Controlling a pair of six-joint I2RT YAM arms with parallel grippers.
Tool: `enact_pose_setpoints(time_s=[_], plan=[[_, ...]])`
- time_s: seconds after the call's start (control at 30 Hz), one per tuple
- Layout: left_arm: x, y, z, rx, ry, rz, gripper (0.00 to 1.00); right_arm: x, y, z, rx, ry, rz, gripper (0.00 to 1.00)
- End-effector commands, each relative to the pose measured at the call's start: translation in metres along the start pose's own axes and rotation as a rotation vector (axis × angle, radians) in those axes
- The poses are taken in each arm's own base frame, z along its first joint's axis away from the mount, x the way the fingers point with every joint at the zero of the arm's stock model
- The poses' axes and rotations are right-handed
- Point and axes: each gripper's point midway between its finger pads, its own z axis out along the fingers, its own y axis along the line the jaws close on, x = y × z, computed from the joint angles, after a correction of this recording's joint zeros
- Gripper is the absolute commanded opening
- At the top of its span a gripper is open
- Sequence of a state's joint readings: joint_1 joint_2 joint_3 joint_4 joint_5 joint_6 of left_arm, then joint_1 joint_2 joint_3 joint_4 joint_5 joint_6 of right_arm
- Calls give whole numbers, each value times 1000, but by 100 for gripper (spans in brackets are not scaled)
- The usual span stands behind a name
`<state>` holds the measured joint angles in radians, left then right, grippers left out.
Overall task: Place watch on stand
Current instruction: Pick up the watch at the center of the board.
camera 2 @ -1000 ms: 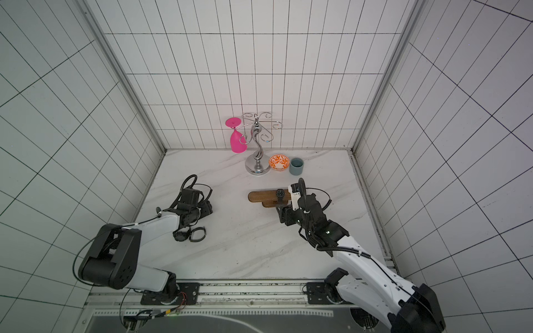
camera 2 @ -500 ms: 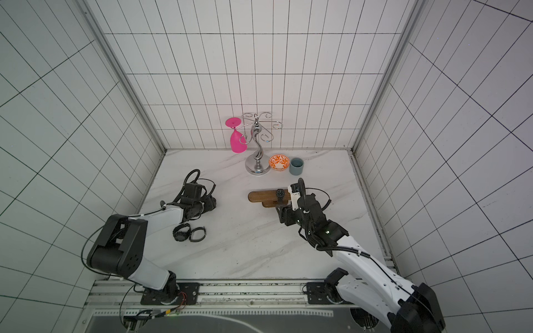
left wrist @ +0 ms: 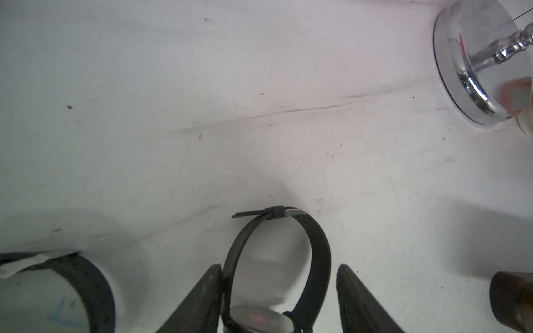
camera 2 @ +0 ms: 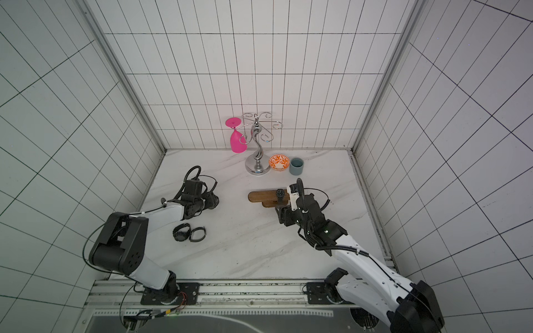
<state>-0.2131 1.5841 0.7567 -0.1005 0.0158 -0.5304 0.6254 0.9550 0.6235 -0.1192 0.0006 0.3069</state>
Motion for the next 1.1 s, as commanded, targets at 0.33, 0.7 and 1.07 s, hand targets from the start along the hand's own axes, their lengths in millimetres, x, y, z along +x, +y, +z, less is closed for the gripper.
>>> enact_pose_setpoints(time_s=[0.33,0.7,1.07], plan=[[-20,9,14,-56,11,5,42,17,0,7,15,57,-19,73],[-16,12,20,-70,35,16,24,14,5,9,7,63,-26,73],[-13,5,23,-22,29,17,2,14,14,12,-6,70,-30,72]])
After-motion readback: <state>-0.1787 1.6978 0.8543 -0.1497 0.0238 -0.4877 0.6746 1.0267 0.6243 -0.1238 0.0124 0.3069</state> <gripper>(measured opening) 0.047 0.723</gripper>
